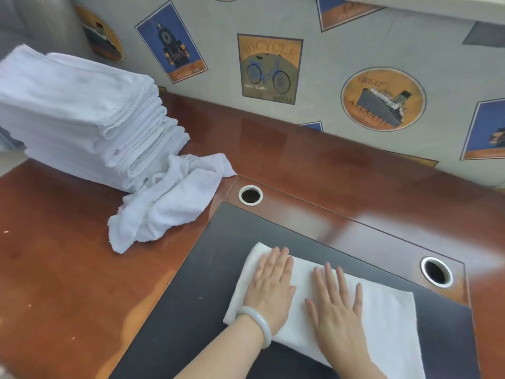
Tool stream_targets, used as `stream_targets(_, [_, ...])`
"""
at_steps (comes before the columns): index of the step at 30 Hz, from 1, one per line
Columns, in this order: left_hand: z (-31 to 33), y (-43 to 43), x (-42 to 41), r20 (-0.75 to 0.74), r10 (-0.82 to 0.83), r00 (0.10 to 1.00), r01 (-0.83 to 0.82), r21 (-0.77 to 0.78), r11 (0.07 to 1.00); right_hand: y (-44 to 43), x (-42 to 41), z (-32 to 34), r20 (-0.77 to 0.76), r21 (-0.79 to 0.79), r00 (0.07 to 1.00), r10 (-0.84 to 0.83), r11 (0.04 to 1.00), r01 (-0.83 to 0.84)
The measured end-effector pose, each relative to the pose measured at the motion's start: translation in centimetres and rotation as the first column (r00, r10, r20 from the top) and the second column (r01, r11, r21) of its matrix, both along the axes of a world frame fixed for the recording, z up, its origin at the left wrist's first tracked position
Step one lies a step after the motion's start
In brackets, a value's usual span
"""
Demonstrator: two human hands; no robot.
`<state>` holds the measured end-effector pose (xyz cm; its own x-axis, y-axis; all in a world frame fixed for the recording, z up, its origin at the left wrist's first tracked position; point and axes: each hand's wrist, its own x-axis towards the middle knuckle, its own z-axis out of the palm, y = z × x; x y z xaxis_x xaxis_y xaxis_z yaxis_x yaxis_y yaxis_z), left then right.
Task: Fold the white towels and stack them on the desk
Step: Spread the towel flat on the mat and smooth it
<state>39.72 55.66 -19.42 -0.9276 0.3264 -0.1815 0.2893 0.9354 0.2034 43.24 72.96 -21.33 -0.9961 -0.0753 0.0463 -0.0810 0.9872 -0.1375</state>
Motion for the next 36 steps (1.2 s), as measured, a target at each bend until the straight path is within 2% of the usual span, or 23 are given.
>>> stream_targets(3, [-1.4, -2.1, -0.3, -0.048, -0.02, 0.999, 0.018, -0.056, 0.998, 0.2, -0.3, -1.1, 0.034, -0.002, 0.999, -0.009, 1.0, 0.009])
stream_targets(7, [-1.9, -4.3, -0.9, -0.122, 0.099, 0.987, -0.108, -0.063, 0.992, 6.6, 1.4, -1.4, -0.006, -0.046, 0.954, -0.301, 0.953, 0.301])
stream_targets(9, [-2.1, -4.3, -1.0, -0.115, 0.13, 0.985, -0.138, -0.065, 0.988, 9.4, 2.4, -1.3, 0.017, -0.024, 0.928, -0.372, 0.928, 0.372])
stream_targets(14, [-0.9, -3.0, -0.6, -0.162, 0.127, 0.979, -0.144, -0.094, 0.985, 8.0, 2.5, 0.0, 0.022, 0.008, 0.928, -0.373, 0.928, 0.373])
stream_targets(18, [-0.4, 3.0, 2.3, -0.166, -0.142, 0.976, 0.134, -0.058, 0.989, 0.9, 1.4, 0.7, -0.002, -0.043, 0.989, -0.149, 0.988, 0.148])
stream_targets(20, [-1.1, 3.8, 3.6, -0.119, -0.179, 0.977, 0.171, -0.073, 0.983, -0.5, 1.8, -0.1, 0.031, -0.048, 0.997, -0.077, 0.996, 0.079])
stream_targets(24, [-1.4, -0.6, 3.7, -0.087, -0.122, 0.989, 0.114, -0.087, 0.99, 4.2, 4.5, -0.8, 0.072, -0.01, 0.973, -0.218, 0.976, 0.22])
stream_targets(28, [-0.8, -4.6, 2.9, -0.058, 0.025, 0.998, -0.033, -0.134, 0.99, 8.7, 6.6, 0.1, 0.146, 0.002, 0.93, -0.337, 0.94, 0.34])
stream_targets(31, [-0.7, -5.6, 2.7, 0.014, 0.069, 0.998, -0.066, -0.156, 0.986, 10.0, 7.1, 0.1, 0.202, -0.04, 0.918, -0.341, 0.934, 0.356])
stream_targets(34, [0.3, -5.0, 2.0, 0.066, 0.074, 0.995, -0.068, -0.083, 0.994, 10.6, 6.5, 1.0, 0.292, -0.08, 0.903, -0.316, 0.932, 0.353])
stream_targets(36, [1.7, -4.4, 1.8, 0.131, 0.145, 0.981, -0.141, -0.036, 0.989, 10.8, 5.8, 2.1, 0.321, -0.15, 0.886, -0.334, 0.906, 0.396])
